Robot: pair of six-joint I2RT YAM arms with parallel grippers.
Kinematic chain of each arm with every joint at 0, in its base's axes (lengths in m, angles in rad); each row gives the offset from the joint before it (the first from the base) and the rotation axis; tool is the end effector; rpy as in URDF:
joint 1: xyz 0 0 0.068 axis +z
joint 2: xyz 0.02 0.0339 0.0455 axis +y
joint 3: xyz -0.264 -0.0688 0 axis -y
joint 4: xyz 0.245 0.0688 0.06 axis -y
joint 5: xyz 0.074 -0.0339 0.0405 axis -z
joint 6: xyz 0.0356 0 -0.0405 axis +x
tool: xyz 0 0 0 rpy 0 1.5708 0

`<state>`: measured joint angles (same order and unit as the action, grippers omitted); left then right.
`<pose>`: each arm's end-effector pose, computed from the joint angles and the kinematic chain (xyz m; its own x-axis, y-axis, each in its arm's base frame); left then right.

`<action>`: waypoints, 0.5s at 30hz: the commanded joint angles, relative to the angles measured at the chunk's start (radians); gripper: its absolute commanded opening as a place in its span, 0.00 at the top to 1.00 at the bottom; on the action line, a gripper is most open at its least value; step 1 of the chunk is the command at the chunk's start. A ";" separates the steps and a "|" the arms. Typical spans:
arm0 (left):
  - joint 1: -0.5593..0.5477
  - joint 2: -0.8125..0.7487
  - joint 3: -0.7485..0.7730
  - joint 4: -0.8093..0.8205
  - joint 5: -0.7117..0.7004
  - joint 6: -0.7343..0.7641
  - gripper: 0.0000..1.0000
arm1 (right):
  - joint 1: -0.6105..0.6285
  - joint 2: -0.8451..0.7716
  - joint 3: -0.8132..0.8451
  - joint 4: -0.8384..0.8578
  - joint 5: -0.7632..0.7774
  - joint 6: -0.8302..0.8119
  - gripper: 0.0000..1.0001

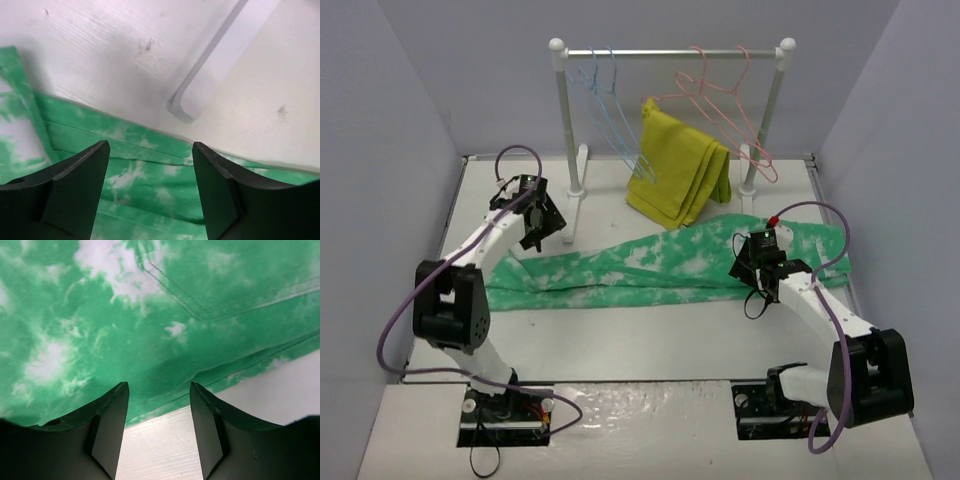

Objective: Place the trousers on the hanger
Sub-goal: Fold the trousers at the center of the board.

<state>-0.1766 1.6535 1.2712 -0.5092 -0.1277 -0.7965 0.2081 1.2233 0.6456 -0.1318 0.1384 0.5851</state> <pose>0.3554 -0.0588 0.2558 -0.6038 -0.6125 -0.5101 -0.4808 0.7903 -0.3799 0.2466 0.0471 0.2070 -0.5878 0.4349 -0.6821 0.2668 0.9002 0.3441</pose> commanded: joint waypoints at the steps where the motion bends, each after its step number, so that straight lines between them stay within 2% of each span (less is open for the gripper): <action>1: -0.002 -0.290 0.043 -0.139 -0.196 -0.008 0.30 | 0.024 -0.057 0.057 -0.009 -0.036 -0.063 0.49; 5: 0.007 -0.276 0.034 -0.264 -0.247 -0.087 0.28 | 0.030 -0.098 0.062 -0.043 -0.019 -0.100 0.48; 8: 0.026 -0.182 0.029 -0.309 -0.239 -0.111 0.28 | 0.031 -0.123 0.046 -0.056 -0.024 -0.108 0.48; 15: 0.112 0.055 0.124 -0.357 -0.209 -0.137 0.31 | 0.036 -0.160 0.015 -0.054 -0.040 -0.123 0.46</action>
<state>-0.1086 1.6396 1.3296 -0.7781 -0.3254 -0.8975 0.2360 1.0984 0.6608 -0.1865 0.1101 0.4885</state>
